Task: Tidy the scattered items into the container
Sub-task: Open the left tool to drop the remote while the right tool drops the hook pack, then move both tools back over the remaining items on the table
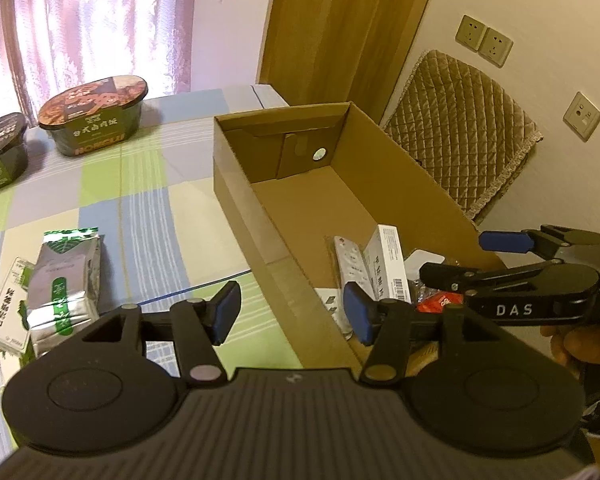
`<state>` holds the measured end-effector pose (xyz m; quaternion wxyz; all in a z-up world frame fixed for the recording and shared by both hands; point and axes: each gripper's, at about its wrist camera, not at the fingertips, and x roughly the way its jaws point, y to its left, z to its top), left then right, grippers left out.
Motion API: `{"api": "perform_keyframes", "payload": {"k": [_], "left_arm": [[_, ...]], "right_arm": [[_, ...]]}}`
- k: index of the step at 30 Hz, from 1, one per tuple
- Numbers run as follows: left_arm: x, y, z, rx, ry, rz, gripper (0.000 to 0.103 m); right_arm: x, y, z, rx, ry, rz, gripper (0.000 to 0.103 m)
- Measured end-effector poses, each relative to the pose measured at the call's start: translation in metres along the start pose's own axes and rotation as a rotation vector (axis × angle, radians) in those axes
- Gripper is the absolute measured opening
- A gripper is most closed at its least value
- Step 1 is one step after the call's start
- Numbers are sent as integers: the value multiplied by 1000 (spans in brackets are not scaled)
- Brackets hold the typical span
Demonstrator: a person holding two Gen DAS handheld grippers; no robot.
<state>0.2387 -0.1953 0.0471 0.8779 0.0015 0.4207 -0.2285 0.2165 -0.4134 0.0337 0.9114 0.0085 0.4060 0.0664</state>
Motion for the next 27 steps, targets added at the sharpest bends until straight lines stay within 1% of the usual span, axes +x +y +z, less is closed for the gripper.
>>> {"api": "perform_keyframes", "payload": {"k": [5,8,10,12,14,19,23,27], "left_arm": [[-16,10,-9,-15,-7,16,58],[-26,15,-16,-22,-9,31,64],[-34,18,-21,-27,-12,45,75],[-42,22,-27,-31,-16,58,83],[-49,26,-34,-35,-15,67,85],[-70,38,-50,-35,-13,100,97],[-87,47,-64,-29,-11,122,100],[-103,58,-78,-58,-12,141,101]], "right_arm": [[-9,5,0,7,-6,3,95],[-18,9,0,14,-11,4,95],[-24,13,0,19,-11,8,95],[-30,18,-1,23,-13,12,95],[-35,25,-2,26,-17,15,95],[-50,45,-3,34,-27,27,95],[-60,64,-4,26,-33,41,95],[-68,84,-5,6,-35,58,95]]}}
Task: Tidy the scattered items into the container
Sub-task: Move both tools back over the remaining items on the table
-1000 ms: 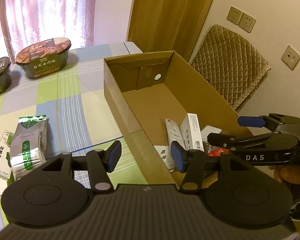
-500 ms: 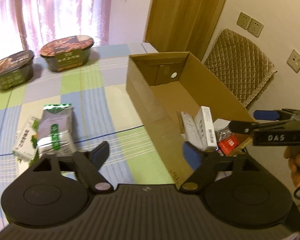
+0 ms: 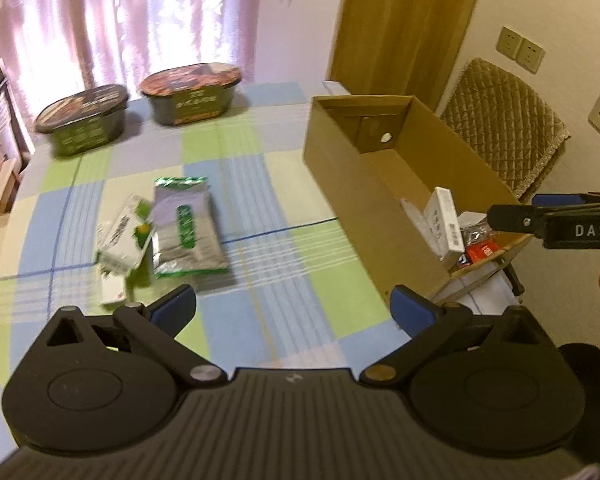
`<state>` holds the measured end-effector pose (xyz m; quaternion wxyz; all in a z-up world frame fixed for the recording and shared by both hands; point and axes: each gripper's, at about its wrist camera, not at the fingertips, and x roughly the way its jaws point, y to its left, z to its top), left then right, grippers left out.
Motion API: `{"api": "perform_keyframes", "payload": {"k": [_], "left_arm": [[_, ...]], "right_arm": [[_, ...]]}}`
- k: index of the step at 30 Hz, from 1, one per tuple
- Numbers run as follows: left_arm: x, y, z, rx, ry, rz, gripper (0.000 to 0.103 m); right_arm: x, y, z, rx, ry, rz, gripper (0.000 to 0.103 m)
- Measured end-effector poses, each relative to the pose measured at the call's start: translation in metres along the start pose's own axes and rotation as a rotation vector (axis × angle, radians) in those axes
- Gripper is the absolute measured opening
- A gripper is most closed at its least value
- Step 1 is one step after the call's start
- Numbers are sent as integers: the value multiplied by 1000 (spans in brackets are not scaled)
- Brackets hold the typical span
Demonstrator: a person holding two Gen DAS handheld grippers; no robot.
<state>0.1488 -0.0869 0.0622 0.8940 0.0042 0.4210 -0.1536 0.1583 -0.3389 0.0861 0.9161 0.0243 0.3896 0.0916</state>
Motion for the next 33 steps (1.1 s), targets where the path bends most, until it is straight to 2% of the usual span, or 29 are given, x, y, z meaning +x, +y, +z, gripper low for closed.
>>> {"api": "perform_keyframes", "payload": {"k": [16,25,33], "left_arm": [[-36,57,-52,-88,46,86,101],[-45,76,-54,-99,38,121,101],[-37,88,-49,-87,40,134,101]], "right_arm": [[-4,69,-10,-79,15,73,95],[3,95,-13,-110,39,113,95],[19,114,-7,-125,54,140,95]]}}
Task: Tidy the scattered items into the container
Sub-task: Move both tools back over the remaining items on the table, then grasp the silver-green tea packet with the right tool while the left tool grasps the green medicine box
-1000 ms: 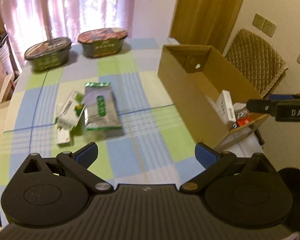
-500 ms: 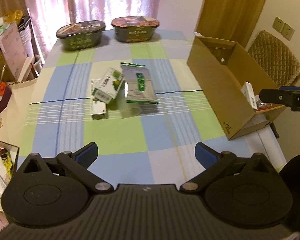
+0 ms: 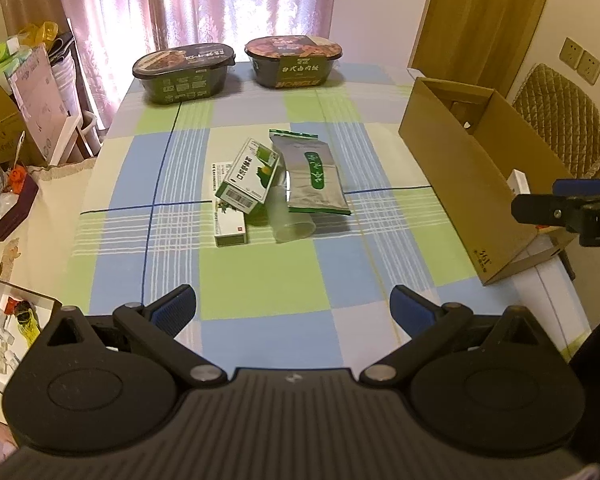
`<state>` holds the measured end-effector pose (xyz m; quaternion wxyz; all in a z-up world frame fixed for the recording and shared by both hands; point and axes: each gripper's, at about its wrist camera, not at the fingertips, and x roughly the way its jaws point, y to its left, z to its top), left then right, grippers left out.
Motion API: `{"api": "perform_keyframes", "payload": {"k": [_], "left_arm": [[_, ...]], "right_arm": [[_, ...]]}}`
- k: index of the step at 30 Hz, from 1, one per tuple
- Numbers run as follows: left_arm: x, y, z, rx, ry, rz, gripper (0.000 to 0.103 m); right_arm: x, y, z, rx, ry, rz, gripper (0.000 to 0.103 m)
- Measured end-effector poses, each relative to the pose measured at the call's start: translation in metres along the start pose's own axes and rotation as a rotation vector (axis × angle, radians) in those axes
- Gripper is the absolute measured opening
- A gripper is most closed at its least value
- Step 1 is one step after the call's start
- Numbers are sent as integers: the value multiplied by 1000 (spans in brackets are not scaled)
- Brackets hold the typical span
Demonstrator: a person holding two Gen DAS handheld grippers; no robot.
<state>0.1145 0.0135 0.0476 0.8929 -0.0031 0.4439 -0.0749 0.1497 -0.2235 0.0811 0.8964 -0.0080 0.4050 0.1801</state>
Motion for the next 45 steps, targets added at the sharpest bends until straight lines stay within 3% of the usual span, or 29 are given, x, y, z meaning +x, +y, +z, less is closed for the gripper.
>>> {"api": "perform_keyframes", "payload": {"k": [25,45], "left_arm": [[101,43,42,68,57,12,101],[164,77,75,133,32,-14,101]], "right_arm": [[126,10,42,11,105,71,95],[257,14,71,92,181,127,95]]}}
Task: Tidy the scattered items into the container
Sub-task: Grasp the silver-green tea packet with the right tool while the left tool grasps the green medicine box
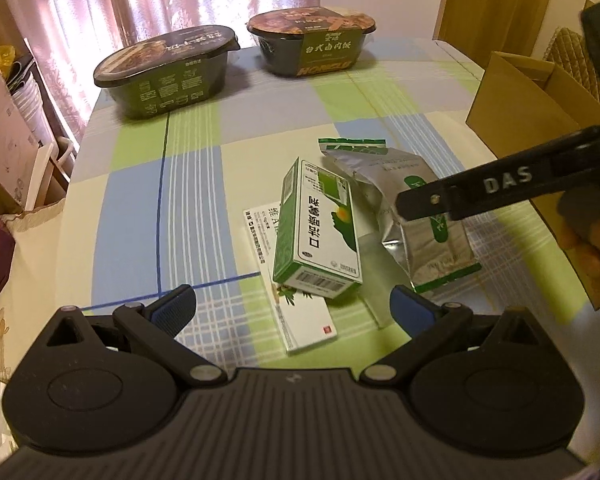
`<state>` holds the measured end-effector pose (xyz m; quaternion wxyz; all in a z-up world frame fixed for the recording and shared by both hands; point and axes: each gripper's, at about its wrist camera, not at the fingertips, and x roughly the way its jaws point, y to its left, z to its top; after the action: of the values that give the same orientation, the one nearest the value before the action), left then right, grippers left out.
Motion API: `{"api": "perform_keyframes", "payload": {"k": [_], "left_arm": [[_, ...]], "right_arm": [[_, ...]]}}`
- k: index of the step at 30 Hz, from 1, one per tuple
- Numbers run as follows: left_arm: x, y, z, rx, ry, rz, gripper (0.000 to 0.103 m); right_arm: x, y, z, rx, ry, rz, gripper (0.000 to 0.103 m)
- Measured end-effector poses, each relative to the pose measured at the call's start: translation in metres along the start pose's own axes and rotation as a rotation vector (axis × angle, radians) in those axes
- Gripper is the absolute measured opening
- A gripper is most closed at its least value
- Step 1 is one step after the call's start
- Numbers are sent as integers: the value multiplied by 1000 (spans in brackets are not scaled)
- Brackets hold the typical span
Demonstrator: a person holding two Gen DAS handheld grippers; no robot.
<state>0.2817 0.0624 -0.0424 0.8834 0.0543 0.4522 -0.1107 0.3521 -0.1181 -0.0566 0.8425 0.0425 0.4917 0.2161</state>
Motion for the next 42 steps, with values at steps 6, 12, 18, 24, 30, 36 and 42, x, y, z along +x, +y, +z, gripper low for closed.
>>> {"api": "perform_keyframes", "payload": {"k": [6,12,18,24,30,36,42], "left_arm": [[11,3,4,11,-2,1,101],[17,5,6,16,0,7,101],[20,2,12,24,-7,-4,101],[28,-10,22,52,-11,-18,99],[45,-26,33,104,-3,-27,89],[67,-36,41,115,26,-58,70],[77,-39,38,111,48,-57,58]], "right_arm": [[17,0,4,-12,18,7,95],[30,-2,6,-4,36,7,84],[25,2,2,-36,32,12,55],[9,-12,-14,-64,30,-48,51],[-12,-35,-29,-55,30,-107,51],[-31,-50,-45,-45,22,-116,51],[-37,-55,-50,-23,7,-104,51]]}}
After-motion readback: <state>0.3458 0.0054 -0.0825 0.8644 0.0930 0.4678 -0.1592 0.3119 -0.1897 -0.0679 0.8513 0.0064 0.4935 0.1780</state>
